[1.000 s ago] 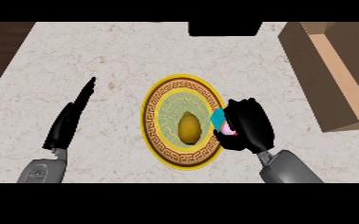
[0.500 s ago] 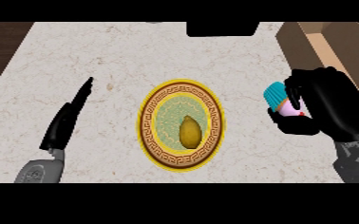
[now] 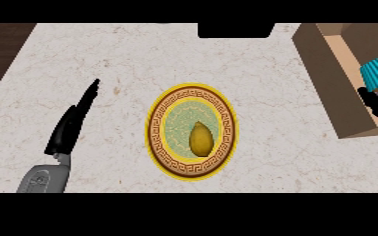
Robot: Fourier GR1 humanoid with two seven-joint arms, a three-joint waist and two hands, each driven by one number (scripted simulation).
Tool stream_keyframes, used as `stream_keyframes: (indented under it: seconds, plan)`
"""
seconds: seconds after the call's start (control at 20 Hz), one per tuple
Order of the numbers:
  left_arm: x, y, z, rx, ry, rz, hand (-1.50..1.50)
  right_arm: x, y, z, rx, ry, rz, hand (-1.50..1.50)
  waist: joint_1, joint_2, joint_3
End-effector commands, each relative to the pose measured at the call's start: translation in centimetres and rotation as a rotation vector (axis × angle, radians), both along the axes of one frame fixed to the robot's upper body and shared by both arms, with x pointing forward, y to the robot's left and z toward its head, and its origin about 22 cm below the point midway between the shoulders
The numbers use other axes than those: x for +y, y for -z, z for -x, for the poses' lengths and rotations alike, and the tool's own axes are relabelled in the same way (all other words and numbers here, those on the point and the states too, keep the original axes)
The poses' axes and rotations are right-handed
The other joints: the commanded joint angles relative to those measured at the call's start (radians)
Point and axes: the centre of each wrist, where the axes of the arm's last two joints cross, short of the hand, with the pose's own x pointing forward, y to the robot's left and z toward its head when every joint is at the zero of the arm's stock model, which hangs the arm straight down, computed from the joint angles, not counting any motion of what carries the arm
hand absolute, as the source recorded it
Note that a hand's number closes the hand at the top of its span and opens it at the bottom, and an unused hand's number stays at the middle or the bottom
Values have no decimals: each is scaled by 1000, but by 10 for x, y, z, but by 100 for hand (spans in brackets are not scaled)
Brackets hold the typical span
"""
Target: Pick the cupcake from the plate and place it in the cardboard box
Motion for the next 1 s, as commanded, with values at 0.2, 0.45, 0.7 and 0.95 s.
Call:
stream_keyframes:
  seconds: [0.2,0.45,0.7,0.95]
  plan:
    - [-17,-12,3,-8,2,-4,0,-82,-25,-22,32,143,-33,150,17,3,1]
    - [-16,-4,0,11,23,-11,0,-107,17,-49,94,191,18,150,25,6,1]
    - [-11,-9,-6,-2,16,-13,0,-138,31,-67,231,229,-79,150,31,8,1]
    - [-4,-12,-11,-5,33,-3,0,-141,67,-85,467,177,-193,-150,46,13,2]
